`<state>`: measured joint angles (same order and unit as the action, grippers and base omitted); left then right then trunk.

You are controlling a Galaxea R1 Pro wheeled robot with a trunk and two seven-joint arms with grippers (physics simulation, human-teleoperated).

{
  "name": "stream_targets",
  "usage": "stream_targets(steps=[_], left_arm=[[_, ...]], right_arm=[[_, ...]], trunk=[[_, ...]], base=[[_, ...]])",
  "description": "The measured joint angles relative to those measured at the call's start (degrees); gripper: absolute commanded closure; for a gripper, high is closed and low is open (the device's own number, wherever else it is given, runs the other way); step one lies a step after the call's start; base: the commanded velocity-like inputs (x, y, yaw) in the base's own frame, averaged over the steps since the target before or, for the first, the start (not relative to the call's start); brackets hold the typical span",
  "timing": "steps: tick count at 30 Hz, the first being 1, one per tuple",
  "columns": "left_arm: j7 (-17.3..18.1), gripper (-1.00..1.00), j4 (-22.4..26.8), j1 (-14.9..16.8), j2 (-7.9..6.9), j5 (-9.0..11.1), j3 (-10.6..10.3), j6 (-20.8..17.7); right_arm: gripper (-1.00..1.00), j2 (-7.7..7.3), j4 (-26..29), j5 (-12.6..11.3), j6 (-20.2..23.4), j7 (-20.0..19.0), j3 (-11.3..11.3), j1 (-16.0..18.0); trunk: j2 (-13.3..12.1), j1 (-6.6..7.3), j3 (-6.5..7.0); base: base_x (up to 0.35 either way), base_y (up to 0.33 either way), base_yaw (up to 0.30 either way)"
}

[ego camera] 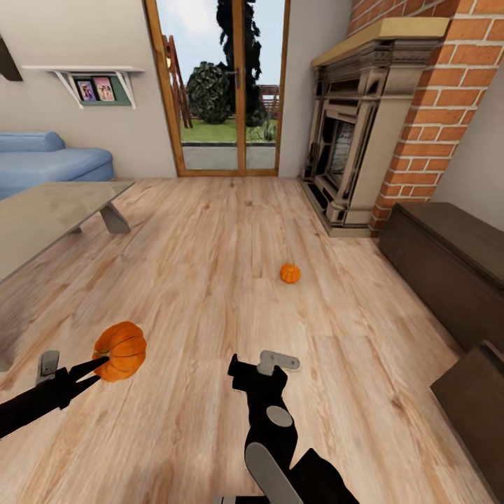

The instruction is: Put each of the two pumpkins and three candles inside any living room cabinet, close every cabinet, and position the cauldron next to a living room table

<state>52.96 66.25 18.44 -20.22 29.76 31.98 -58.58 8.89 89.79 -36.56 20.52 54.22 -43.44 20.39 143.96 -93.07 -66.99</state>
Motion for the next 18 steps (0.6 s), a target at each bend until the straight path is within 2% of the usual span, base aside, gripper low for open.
stream_targets(steps=[2,5,8,12,14,16,17,18], left_arm=[[0.0,1.0,0.0,0.0,0.0,0.0,0.0,0.0],[-0.1,1.0,0.0,0.0,0.0,0.0,0.0,0.0],[-0.1,1.0,0.0,0.0,0.0,-0.1,-0.1,0.0],[-0.1,1.0,-0.1,0.0,0.0,-0.1,-0.1,0.0],[-0.1,1.0,-0.1,0.0,0.0,-0.1,-0.1,0.0],[-0.1,1.0,-0.1,0.0,0.0,-0.1,-0.1,0.0],[-0.1,1.0,-0.1,0.0,0.0,-0.1,-0.1,0.0],[-0.1,1.0,-0.1,0.0,0.0,-0.1,0.0,0.0]], right_arm=[[-1.0,-0.38,0.2,0.0,0.4,-2.5,0.2,0.0],[-1.0,-2.04,0.5,-0.1,3.0,-6.3,1.3,0.1],[-1.0,-4.19,0.7,-0.5,5.1,-11.2,6.0,0.1],[-1.0,-6.02,0.7,-0.9,8.6,-21.7,14.9,0.0],[-1.0,-7.29,0.7,-1.0,11.9,-27.7,20.8,-0.3],[-1.0,-8.23,0.6,-1.4,13.9,-34.9,27.7,-0.5],[-1.0,-8.36,0.5,-1.7,14.2,-36.9,29.5,-0.5],[-1.0,-8.58,0.4,-2.0,15.0,-42.1,33.9,-0.4]], trunk=[[0.0,0.0,0.01],[0.0,0.0,0.01],[0.0,0.0,0.01],[0.0,0.0,0.01],[0.0,0.0,0.01],[0.0,0.0,0.01],[0.0,0.0,0.01],[0.0,0.0,0.01]], base=[[0.331,0.0,-0.008],[0.331,0.0,-0.003],[0.331,0.0,-0.001],[0.331,0.0,0.0],[0.331,0.0,0.0],[0.331,0.0,0.0],[0.331,0.0,0.0],[0.331,0.0,0.0]])
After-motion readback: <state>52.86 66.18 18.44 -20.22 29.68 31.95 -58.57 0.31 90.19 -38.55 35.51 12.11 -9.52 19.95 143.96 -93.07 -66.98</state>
